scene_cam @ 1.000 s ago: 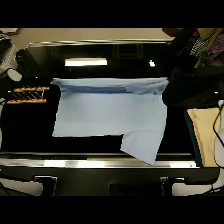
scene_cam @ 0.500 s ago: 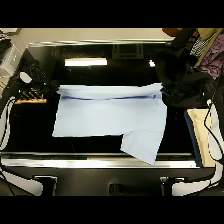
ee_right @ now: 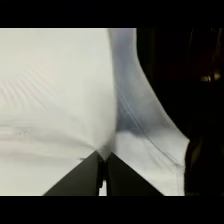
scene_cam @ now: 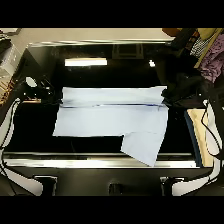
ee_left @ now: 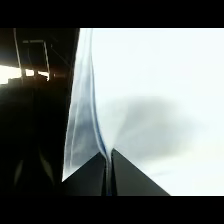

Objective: Fold the clothes and pants, and hang the long-sleeved shirts on hangers.

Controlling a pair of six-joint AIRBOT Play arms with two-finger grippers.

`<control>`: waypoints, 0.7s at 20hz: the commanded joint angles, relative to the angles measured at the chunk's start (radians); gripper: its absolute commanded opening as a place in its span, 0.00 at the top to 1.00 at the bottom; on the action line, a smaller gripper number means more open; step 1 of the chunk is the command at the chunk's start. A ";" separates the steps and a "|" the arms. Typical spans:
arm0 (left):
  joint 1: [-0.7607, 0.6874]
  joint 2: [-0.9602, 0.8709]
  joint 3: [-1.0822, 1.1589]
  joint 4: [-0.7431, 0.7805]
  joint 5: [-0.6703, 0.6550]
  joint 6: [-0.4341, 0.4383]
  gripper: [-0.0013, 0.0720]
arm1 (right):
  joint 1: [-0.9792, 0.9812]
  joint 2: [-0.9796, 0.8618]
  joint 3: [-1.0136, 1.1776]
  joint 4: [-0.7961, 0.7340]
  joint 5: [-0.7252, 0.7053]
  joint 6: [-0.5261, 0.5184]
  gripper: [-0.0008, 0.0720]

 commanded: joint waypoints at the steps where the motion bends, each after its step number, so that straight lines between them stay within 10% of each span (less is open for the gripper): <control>1: 0.000 -0.026 -0.008 0.002 -0.013 -0.027 0.76 | 0.001 -0.043 0.000 -0.012 -0.005 0.006 0.73; 3: 0.003 -0.016 0.009 0.002 -0.018 -0.037 0.32 | 0.000 -0.037 0.005 0.000 0.018 0.003 0.49; 4: 0.007 -0.007 0.031 0.002 -0.043 -0.033 0.28 | 0.000 -0.023 0.013 0.000 0.004 -0.006 0.49; 8: 0.055 0.114 0.070 0.038 -0.175 0.022 0.28 | -0.001 0.146 0.009 -0.015 -0.142 -0.201 0.40; 14: 0.232 0.498 -0.368 -0.012 -0.174 0.045 0.28 | -0.127 0.578 -0.554 0.066 -0.256 -0.180 0.32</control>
